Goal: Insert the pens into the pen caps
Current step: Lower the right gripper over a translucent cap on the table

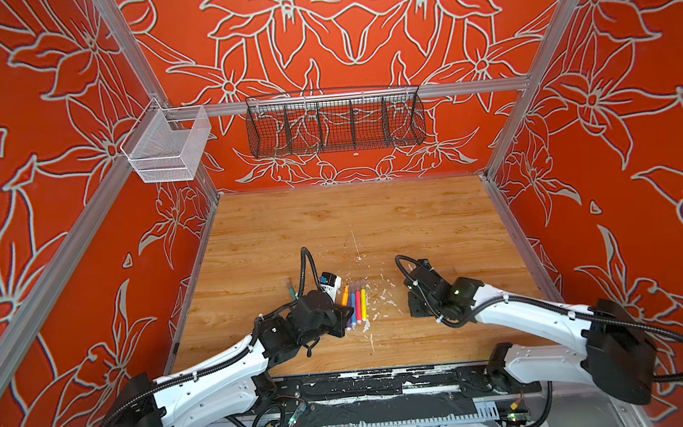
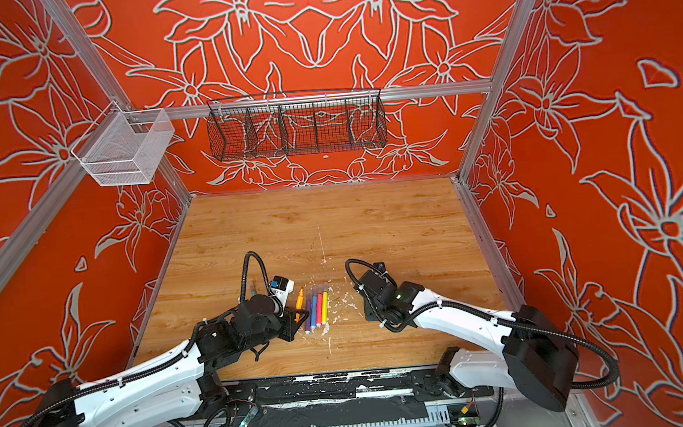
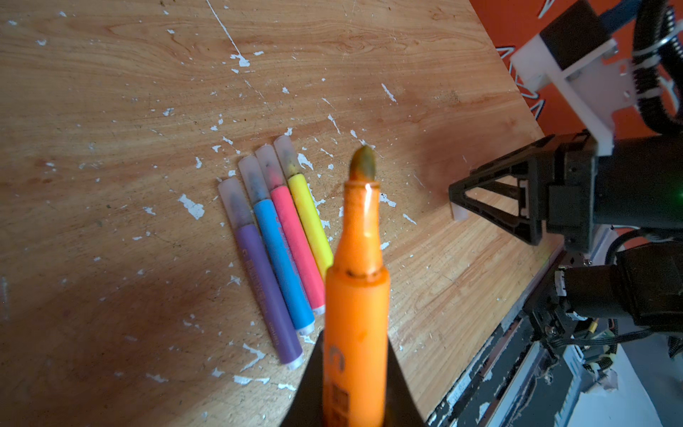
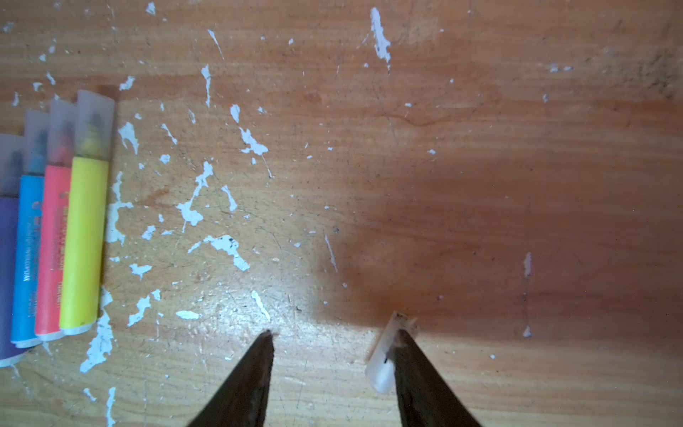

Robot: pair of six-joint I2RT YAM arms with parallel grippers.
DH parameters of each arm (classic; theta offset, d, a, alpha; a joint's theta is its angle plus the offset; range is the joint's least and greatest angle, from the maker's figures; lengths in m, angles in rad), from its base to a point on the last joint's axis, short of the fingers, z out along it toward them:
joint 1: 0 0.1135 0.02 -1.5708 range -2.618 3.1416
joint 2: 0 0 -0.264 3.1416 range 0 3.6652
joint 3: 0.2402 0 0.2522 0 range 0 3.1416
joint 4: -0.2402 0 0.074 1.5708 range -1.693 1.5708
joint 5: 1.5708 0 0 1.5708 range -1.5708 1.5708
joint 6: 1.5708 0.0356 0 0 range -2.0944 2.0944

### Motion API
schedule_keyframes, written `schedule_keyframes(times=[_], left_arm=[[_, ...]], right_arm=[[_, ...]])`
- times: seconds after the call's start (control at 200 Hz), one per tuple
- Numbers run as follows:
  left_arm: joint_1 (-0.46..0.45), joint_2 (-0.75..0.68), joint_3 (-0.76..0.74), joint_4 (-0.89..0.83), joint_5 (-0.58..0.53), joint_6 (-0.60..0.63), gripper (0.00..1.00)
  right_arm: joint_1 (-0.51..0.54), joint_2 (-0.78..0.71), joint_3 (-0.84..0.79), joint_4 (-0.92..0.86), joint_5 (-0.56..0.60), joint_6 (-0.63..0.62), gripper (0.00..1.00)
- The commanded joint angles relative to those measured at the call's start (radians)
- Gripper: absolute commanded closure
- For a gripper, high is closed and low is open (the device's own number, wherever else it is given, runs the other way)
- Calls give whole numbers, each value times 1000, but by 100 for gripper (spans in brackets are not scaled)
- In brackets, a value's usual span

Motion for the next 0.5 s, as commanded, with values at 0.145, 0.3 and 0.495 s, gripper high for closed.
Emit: schedule_keyframes(times=[0.145, 0.3, 0.495], left_arm=[[-4, -4, 13, 1, -5, 1, 100], [-4, -3, 14, 0, -9, 0, 100], [-4, -4, 13, 1, -9, 0, 100]], right_arm=[[-20, 43, 9, 43, -43, -3, 46], [-34, 69, -7, 67, -59, 0, 47], [-44, 107, -23, 103, -82, 6, 50]])
